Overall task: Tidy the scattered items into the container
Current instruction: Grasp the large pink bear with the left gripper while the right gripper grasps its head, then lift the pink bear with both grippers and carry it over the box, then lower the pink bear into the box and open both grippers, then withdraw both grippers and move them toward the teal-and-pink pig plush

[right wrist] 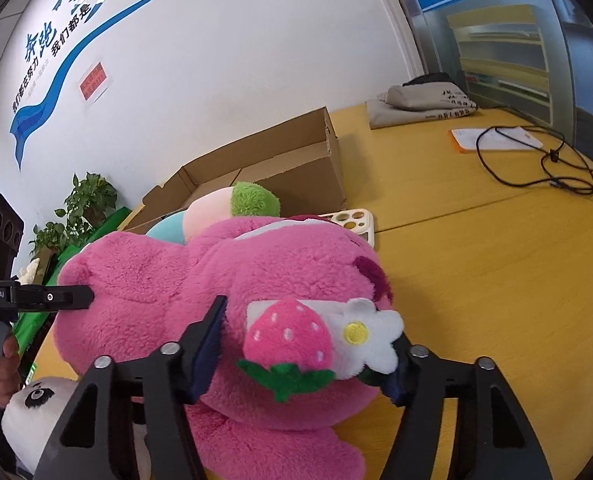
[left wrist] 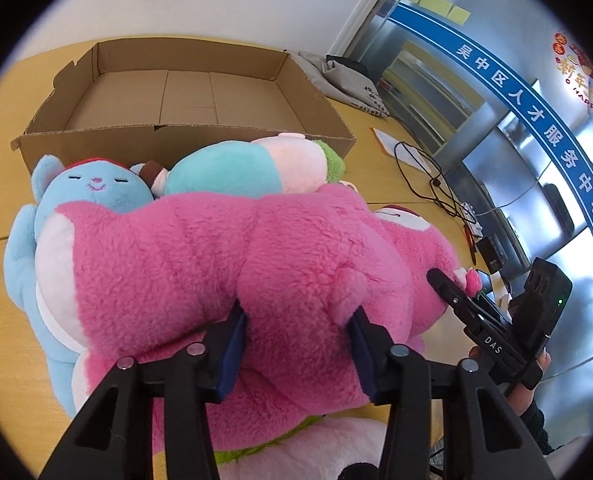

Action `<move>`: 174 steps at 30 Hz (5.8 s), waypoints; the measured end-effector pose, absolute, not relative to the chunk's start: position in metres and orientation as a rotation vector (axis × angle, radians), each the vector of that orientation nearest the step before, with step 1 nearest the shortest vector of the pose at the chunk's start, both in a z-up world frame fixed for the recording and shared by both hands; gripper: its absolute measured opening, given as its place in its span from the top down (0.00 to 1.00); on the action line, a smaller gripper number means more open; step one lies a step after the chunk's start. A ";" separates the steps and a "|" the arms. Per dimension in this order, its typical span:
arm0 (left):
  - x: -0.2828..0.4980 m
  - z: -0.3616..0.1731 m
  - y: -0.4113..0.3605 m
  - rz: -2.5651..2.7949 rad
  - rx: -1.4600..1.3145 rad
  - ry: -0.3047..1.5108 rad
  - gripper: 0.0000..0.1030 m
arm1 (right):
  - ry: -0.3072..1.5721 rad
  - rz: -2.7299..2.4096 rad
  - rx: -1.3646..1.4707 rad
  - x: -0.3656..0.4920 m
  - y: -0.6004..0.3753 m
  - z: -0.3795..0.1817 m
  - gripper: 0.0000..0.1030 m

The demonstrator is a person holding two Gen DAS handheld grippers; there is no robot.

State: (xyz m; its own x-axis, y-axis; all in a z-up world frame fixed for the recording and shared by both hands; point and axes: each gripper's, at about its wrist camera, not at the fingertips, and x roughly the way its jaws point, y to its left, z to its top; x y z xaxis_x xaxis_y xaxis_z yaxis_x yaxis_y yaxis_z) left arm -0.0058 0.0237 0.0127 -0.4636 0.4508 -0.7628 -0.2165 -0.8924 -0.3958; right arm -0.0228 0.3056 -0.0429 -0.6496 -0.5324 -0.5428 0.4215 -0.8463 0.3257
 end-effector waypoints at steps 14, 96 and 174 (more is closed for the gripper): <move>0.029 0.080 0.018 2.361 -0.983 -0.318 0.99 | -0.158 -2.425 0.693 -0.003 0.288 0.008 0.47; -0.223 0.193 -0.082 2.613 -0.701 -0.191 0.65 | -0.070 -2.416 0.276 -0.220 0.148 0.197 0.44; -0.051 0.089 -0.079 2.996 -0.971 0.027 0.23 | 0.116 -2.556 0.714 -0.091 0.191 0.065 0.00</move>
